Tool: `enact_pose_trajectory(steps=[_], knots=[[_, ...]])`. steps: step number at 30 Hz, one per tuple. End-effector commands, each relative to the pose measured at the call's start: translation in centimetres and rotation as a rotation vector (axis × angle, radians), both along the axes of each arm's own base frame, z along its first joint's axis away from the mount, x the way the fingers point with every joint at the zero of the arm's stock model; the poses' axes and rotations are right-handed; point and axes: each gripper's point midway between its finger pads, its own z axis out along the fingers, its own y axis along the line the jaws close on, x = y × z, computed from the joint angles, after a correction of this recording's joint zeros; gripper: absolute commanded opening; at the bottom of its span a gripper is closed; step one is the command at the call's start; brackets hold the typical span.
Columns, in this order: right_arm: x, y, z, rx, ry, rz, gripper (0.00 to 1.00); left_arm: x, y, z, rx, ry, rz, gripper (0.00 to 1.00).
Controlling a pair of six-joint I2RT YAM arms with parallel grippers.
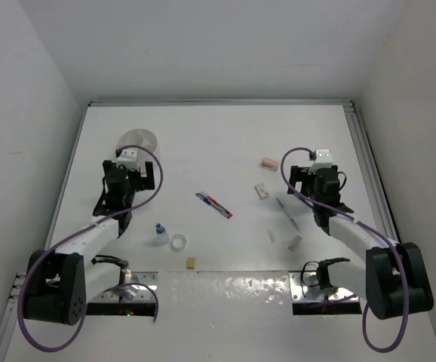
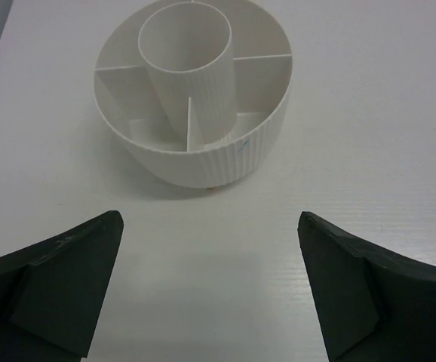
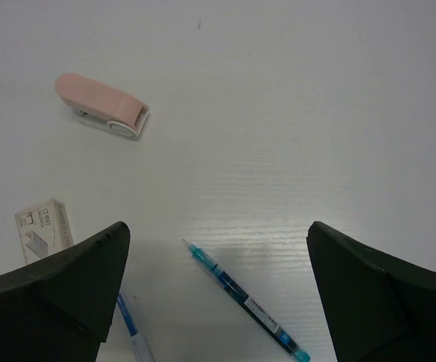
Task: Sort the stationery into containers
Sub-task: Pick up the stationery from the center of the board.
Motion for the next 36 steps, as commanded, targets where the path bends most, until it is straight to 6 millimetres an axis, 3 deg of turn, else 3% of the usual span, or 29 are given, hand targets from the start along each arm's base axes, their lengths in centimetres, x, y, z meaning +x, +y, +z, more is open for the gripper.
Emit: enact_pose_trajectory(steps=[1, 3, 4, 5, 7, 9, 10, 13, 14, 16, 17, 18, 19, 20, 21, 22, 23, 24, 25, 26, 27, 28, 29, 31, 33, 34, 35, 36], knots=[[0.3, 0.1, 1.0, 0.002, -0.037, 0.007, 0.99, 0.7, -0.1, 2.1, 0.018, -0.074, -0.002, 1.0], [0.4, 0.2, 1.3, 0.005, -0.043, 0.006, 0.99, 1.1, -0.7, 1.8, 0.081, -0.049, -0.074, 1.0], [0.5, 0.2, 1.5, 0.008, -0.041, 0.008, 0.99, 1.3, -0.8, 2.2, 0.24, -0.027, -0.174, 1.0], [0.6, 0.2, 1.7, 0.007, -0.045, 0.009, 0.99, 1.5, -2.4, 2.5, 0.287, -0.037, -0.298, 1.0], [0.8, 0.3, 2.2, 0.007, -0.047, 0.009, 0.99, 2.0, -2.8, 4.3, 0.366, -0.056, -0.353, 1.0], [1.1, 0.3, 3.1, 0.003, -0.057, 0.015, 0.99, 2.7, -2.8, 6.7, 0.375, -0.092, -0.349, 1.0], [0.9, 0.4, 2.8, 0.0, -0.044, 0.017, 0.99, 2.8, -2.9, 7.2, 0.373, -0.092, -0.35, 1.0], [1.7, 0.4, 4.6, -0.006, -0.053, 0.019, 0.99, 4.3, -3.8, 9.3, 0.33, -0.071, -0.362, 1.0], [1.8, 0.6, 5.0, -0.004, -0.051, 0.026, 0.99, 4.8, -4.3, 8.1, 0.331, -0.007, -0.399, 1.0], [2.1, 1.0, 6.1, -0.004, -0.027, 0.053, 0.99, 4.7, -5.9, 8.7, 0.37, 0.09, -0.53, 1.0], [2.2, 1.5, 6.4, 0.006, -0.014, 0.082, 0.99, 4.3, -7.7, 8.2, 0.344, 0.114, -0.642, 1.0], [2.3, 1.7, 6.5, 0.012, 0.002, 0.094, 0.99, 3.7, -8.8, 9.0, 0.37, 0.133, -0.737, 1.0], [2.4, 2.0, 7.2, 0.023, 0.02, 0.107, 0.96, 2.8, -10.7, 9.4, 0.352, 0.122, -0.861, 0.89], [2.4, 2.2, 7.5, 0.038, 0.028, 0.126, 0.91, 2.6, -11.6, 8.8, 0.36, 0.151, -0.933, 0.71], [2.8, 1.9, 7.9, 0.051, 0.024, 0.11, 0.78, 2.3, -13.1, 8.7, 0.372, 0.165, -1.0, 0.43], [2.6, 1.8, 7.7, 0.062, 0.067, 0.099, 0.71, 2.7, -13.9, 10.0, 0.385, 0.163, -1.018, 0.37], [2.6, 1.7, 7.8, 0.072, 0.08, 0.087, 0.68, 3.5, -14.9, 8.6, 0.381, 0.214, -1.042, 0.36], [2.6, 1.3, 8.3, 0.095, 0.1, 0.052, 0.74, 4.0, -16.9, 9.9, 0.405, 0.209, -1.086, 0.55], [2.7, 0.9, 8.4, 0.103, 0.109, 0.013, 0.86, 4.8, -18.0, 8.1, 0.405, 0.268, -1.123, 0.6], [2.7, 0.1, 8.5, 0.127, 0.115, -0.055, 0.97, 4.7, -19.8, 8.1, 0.411, 0.274, -1.171, 0.64], [2.5, 0.1, 8.3, 0.136, 0.138, -0.058, 0.99, 5.3, -21.0, 9.7, 0.419, 0.253, -1.201, 0.65], [2.5, 0.4, 8.7, 0.14, 0.135, -0.04, 0.99, 5.5, -22.3, 8.9, 0.394, 0.268, -1.245, 0.65], [2.3, 0.7, 8.6, 0.14, 0.145, -0.017, 0.99, 5.4, -22.8, 9.3, 0.388, 0.253, -1.272, 0.65], [1.8, 1.4, 8.2, 0.139, 0.164, 0.026, 0.99, 4.4, -23.6, 10.4, 0.338, 0.205, -1.355, 0.69], [1.2, 1.4, 7.6, 0.125, 0.182, 0.038, 0.99, 3.1, -22.7, 10.7, 0.29, 0.193, -1.404, 0.82], [0.9, 1.9, 7.3, 0.125, 0.188, 0.073, 0.99, 1.5, -22.9, 12.7, 0.239, 0.126, -1.465, 0.87], [0.8, 2.3, 7.1, 0.096, 0.19, 0.114, 0.99, 1.2, -21.7, 13.1, 0.217, 0.108, -1.463, 0.93], [0.6, 2.6, 6.6, 0.083, 0.2, 0.139, 0.99, -0.2, -20.9, 12.2, 0.221, 0.095, -1.5, 0.96]])
